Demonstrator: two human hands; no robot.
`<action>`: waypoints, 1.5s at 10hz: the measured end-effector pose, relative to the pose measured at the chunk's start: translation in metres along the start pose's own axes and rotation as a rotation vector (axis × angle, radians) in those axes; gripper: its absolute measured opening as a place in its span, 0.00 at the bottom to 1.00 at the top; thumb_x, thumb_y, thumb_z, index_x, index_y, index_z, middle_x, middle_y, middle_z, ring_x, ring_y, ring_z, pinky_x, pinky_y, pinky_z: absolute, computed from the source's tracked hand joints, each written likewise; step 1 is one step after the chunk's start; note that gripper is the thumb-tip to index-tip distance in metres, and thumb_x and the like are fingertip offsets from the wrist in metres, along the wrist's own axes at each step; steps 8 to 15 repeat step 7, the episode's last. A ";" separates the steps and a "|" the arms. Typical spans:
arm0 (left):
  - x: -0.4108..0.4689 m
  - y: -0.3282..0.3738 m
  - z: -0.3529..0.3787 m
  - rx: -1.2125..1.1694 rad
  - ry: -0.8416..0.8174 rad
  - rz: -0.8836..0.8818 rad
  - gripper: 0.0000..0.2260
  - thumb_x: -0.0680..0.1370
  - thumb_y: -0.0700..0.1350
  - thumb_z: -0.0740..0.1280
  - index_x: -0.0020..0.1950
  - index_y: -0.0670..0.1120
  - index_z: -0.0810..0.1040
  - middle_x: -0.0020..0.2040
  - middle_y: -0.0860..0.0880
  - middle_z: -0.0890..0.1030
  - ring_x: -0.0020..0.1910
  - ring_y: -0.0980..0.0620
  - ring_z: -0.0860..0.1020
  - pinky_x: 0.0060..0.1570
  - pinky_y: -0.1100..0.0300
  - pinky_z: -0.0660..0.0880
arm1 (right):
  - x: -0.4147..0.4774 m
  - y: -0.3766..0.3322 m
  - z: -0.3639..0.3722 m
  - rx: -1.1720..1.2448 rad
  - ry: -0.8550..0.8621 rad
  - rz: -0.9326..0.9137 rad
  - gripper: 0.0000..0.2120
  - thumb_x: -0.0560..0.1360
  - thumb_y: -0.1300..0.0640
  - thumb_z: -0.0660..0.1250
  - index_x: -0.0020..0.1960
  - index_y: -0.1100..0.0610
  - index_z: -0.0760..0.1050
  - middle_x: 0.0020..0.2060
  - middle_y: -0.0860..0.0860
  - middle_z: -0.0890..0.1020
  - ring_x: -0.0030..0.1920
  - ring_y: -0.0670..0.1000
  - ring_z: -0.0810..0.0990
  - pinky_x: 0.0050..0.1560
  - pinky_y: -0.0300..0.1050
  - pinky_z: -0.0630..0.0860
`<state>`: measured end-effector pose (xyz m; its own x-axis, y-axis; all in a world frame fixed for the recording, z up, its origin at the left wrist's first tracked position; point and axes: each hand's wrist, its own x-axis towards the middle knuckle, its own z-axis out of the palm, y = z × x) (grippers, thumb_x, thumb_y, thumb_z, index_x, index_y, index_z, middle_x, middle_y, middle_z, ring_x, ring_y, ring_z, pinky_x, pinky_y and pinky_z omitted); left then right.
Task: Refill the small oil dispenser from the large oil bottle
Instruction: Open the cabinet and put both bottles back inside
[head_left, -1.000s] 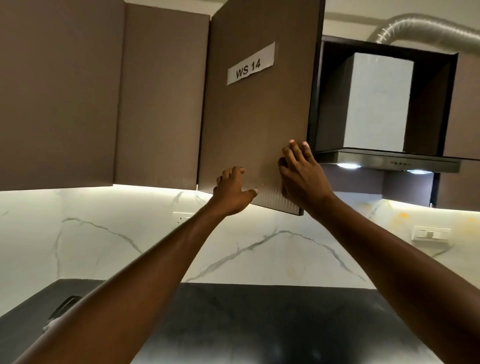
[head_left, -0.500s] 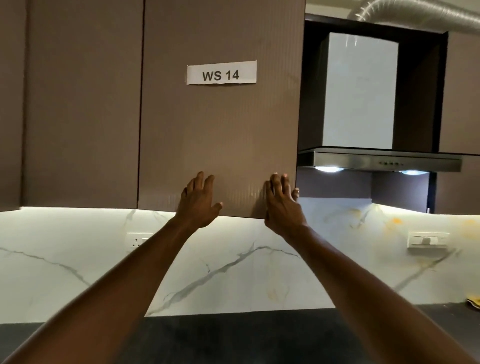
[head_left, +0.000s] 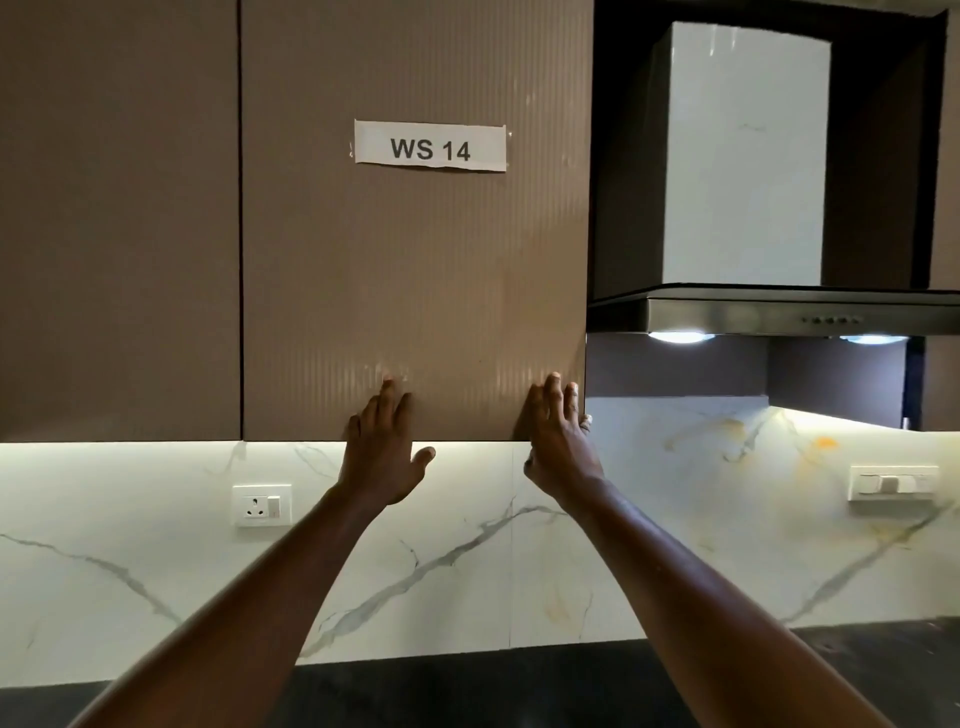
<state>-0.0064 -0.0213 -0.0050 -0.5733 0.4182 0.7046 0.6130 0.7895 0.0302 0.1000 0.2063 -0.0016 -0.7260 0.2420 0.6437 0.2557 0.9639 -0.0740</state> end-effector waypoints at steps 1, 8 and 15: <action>0.004 -0.007 0.006 0.012 -0.011 0.004 0.37 0.78 0.58 0.70 0.80 0.42 0.62 0.84 0.39 0.53 0.78 0.36 0.62 0.72 0.40 0.63 | 0.001 0.002 0.011 0.021 -0.024 -0.014 0.45 0.78 0.64 0.66 0.84 0.62 0.41 0.84 0.61 0.41 0.83 0.69 0.40 0.76 0.70 0.62; 0.036 -0.013 -0.052 -0.080 0.315 0.104 0.31 0.84 0.54 0.48 0.83 0.38 0.55 0.83 0.38 0.57 0.82 0.40 0.56 0.80 0.45 0.52 | 0.033 -0.029 -0.037 0.210 0.385 -0.013 0.42 0.83 0.37 0.51 0.85 0.62 0.40 0.85 0.60 0.44 0.84 0.59 0.41 0.82 0.64 0.41; 0.036 -0.013 -0.052 -0.080 0.315 0.104 0.31 0.84 0.54 0.48 0.83 0.38 0.55 0.83 0.38 0.57 0.82 0.40 0.56 0.80 0.45 0.52 | 0.033 -0.029 -0.037 0.210 0.385 -0.013 0.42 0.83 0.37 0.51 0.85 0.62 0.40 0.85 0.60 0.44 0.84 0.59 0.41 0.82 0.64 0.41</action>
